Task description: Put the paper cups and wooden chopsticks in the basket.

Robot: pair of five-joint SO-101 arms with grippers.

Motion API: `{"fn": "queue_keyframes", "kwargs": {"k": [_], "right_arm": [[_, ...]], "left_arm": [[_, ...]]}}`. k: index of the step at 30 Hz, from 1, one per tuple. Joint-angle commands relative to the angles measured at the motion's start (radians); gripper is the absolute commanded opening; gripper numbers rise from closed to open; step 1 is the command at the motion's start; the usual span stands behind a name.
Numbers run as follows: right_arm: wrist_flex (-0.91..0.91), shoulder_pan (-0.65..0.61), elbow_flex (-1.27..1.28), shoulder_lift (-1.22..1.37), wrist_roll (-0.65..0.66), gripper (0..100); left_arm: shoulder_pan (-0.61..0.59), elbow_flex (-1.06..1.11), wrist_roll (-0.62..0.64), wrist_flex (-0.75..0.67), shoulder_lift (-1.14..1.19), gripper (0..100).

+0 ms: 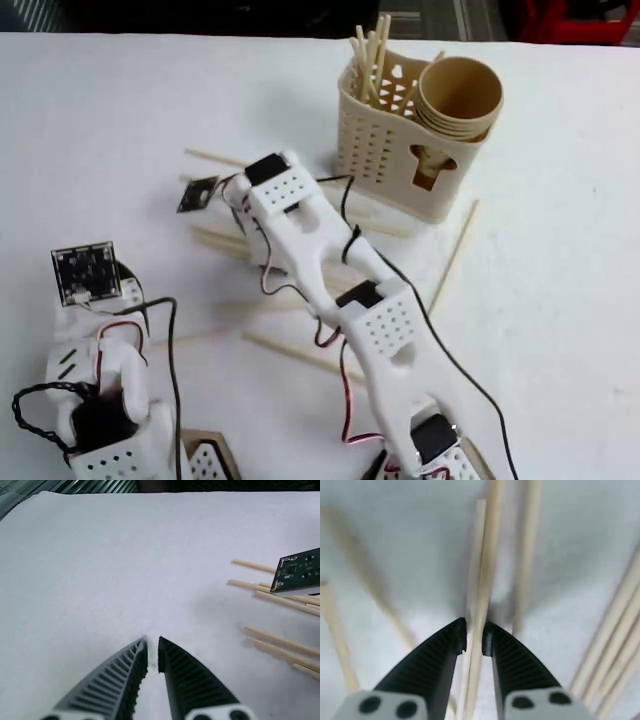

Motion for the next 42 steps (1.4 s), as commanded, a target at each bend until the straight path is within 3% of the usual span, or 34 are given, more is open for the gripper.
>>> {"fn": "queue_keyframes", "kwargs": {"k": [1, 10, 16, 23, 39, 42], "right_arm": [[0.016, -0.004, -0.025, -0.117, 0.006, 1.9], [0.065, -0.002, -0.023, -0.24, 0.006, 1.9], [0.062, -0.01, -0.005, -0.255, -0.066, 3.1], [0.019, -0.004, 0.115, -0.257, -0.064, 24.6], [-0.329, 0.036, 0.413, -0.259, -0.008, 26.9], [-0.41, 0.045, 0.48, -0.257, 0.021, 23.1]], "left_arm": [[-0.008, -0.008, 0.008, -0.025, -0.012, 6], [-0.008, -0.008, 0.008, -0.025, -0.012, 6], [-0.008, -0.008, 0.008, -0.025, -0.012, 6], [-0.008, -0.008, 0.008, -0.025, -0.012, 6], [-0.008, -0.008, 0.008, -0.025, -0.012, 6], [-0.008, -0.008, 0.008, -0.025, -0.012, 6]]}}
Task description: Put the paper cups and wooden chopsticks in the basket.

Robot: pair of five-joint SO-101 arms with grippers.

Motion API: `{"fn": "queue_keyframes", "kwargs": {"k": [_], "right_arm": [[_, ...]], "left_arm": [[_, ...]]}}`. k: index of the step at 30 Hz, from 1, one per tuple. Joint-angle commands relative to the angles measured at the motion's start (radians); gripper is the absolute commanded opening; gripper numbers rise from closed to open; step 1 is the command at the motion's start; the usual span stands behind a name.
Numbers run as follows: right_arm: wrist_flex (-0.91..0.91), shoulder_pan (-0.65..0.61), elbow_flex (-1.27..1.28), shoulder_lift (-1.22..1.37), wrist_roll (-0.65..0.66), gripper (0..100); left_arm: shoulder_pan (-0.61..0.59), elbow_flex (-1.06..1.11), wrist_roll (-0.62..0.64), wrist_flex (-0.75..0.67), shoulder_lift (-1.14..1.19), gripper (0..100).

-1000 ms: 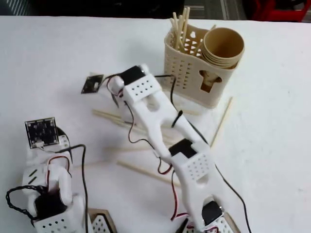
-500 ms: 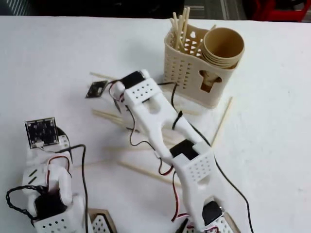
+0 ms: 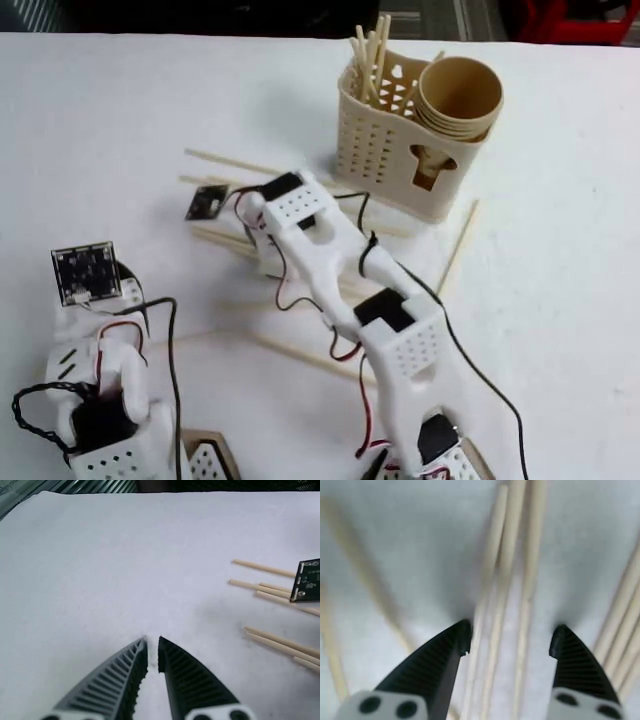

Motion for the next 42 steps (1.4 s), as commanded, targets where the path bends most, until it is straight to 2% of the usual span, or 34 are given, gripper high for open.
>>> {"fn": "queue_keyframes", "kwargs": {"k": [1, 4, 9, 15, 26, 37, 42], "right_arm": [[-0.101, 0.028, 0.058, -0.045, 0.075, 19.9], [-0.136, 0.022, 0.118, -0.054, 0.167, 9.8], [-0.131, 0.018, 0.115, -0.054, 0.176, 1.8], [-0.131, 0.012, 0.11, -0.067, 0.173, 1.8], [-0.079, 0.016, 0.118, -0.274, 0.147, 1.8], [-0.076, 0.018, 0.112, -0.295, 0.141, 1.8], [-0.076, 0.018, 0.1, -0.404, 0.124, 1.8]], "left_arm": [[-0.008, -0.008, 0.008, -0.025, -0.012, 6], [-0.008, -0.008, 0.008, -0.025, -0.012, 6], [-0.008, -0.008, 0.008, -0.025, -0.012, 6], [-0.008, -0.008, 0.008, -0.025, -0.012, 6], [-0.008, -0.008, 0.008, -0.025, -0.012, 6], [-0.008, -0.008, 0.008, -0.025, -0.012, 6], [-0.008, -0.008, 0.008, -0.025, -0.012, 6]]}}
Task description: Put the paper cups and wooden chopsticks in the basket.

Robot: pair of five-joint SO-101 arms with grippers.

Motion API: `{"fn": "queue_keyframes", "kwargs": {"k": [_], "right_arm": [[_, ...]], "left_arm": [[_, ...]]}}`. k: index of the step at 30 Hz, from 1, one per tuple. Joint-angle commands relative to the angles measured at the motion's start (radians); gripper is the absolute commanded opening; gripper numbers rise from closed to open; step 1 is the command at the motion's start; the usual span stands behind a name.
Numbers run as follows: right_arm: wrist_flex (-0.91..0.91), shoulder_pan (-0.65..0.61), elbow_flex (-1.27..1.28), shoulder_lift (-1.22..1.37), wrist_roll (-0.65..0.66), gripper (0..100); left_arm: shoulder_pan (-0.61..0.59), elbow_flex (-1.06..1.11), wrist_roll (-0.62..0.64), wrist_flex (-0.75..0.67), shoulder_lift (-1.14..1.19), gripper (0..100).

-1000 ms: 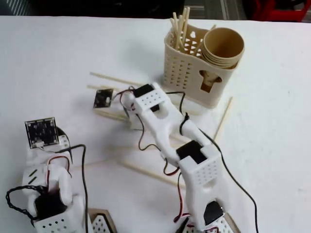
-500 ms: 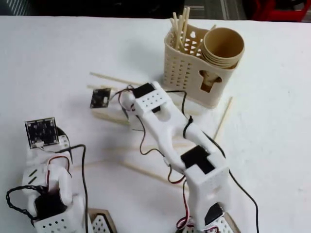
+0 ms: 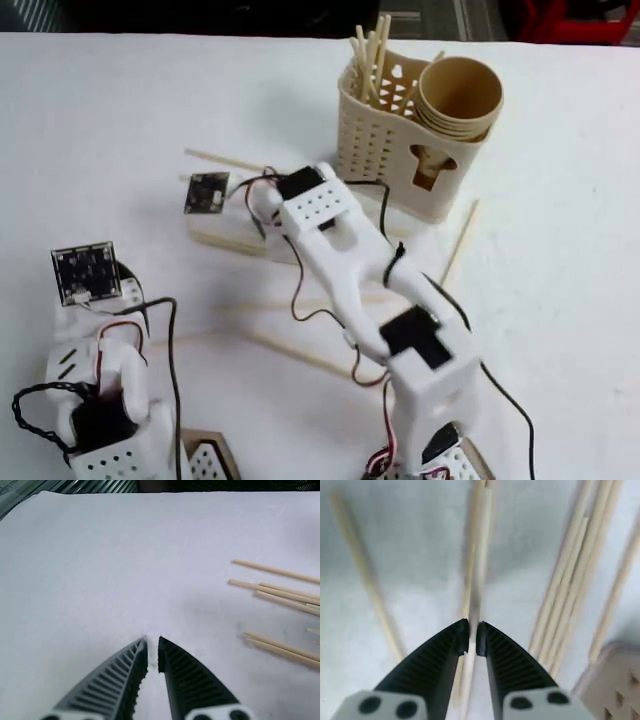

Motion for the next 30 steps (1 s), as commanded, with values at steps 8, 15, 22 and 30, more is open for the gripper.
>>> {"fn": "queue_keyframes", "kwargs": {"k": [8, 15, 22, 30], "right_arm": [[-0.007, 0.001, -0.026, -0.387, -0.143, 1.8], [-0.142, 0.077, -0.026, -0.576, -0.33, 1.8], [-0.384, 0.222, -0.026, -0.674, -0.514, 1.8], [-0.644, 0.315, -0.023, -0.656, -0.605, 1.8]], "left_arm": [[-0.008, -0.008, 0.008, -0.025, -0.012, 6], [-0.008, -0.008, 0.008, -0.025, -0.012, 6], [-0.008, -0.008, 0.008, -0.025, -0.012, 6], [-0.008, -0.008, 0.008, -0.025, -0.012, 6]]}}
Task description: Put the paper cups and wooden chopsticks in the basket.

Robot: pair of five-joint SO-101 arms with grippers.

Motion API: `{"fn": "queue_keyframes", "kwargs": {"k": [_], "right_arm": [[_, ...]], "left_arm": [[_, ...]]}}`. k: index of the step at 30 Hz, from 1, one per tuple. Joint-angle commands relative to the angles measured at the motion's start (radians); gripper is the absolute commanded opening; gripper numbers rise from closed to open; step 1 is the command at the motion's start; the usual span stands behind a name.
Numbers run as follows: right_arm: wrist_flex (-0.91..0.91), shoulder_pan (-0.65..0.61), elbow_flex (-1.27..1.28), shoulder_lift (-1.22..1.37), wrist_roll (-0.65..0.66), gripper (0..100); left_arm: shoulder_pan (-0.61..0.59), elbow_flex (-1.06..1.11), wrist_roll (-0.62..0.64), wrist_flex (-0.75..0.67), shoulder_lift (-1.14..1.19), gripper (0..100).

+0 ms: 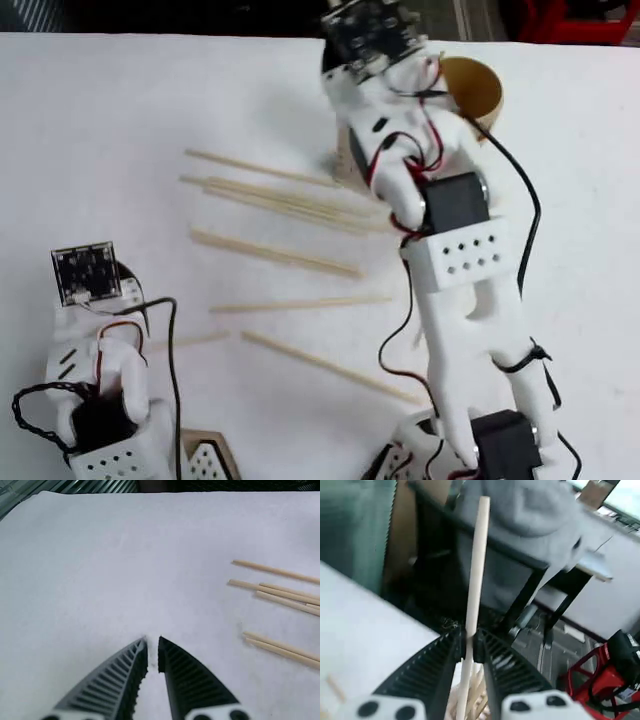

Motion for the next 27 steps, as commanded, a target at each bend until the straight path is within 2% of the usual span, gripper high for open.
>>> {"fn": "queue_keyframes", "kwargs": {"k": [1, 8, 17, 19, 23, 27], "right_arm": [[-0.114, 0.045, -0.021, -0.01, -0.048, 1.8], [-0.303, 0.114, -0.02, 0.102, -0.104, 1.8], [-0.32, 0.156, -0.02, 0.246, -0.158, 1.9], [-0.314, 0.157, -0.02, 0.254, -0.167, 4.8], [-0.255, 0.154, -0.031, 0.24, -0.164, 19.8], [-0.091, 0.151, -0.038, 0.131, -0.158, 16.3]], "left_arm": [[-0.008, -0.008, 0.008, -0.025, -0.012, 6], [-0.008, -0.006, 0.008, -0.025, -0.012, 6], [-0.005, -0.006, 0.008, -0.025, -0.012, 6], [-0.005, -0.006, 0.008, -0.025, -0.012, 6], [-0.004, -0.006, 0.008, -0.025, -0.012, 6], [-0.004, -0.006, 0.008, -0.025, -0.012, 6]]}}
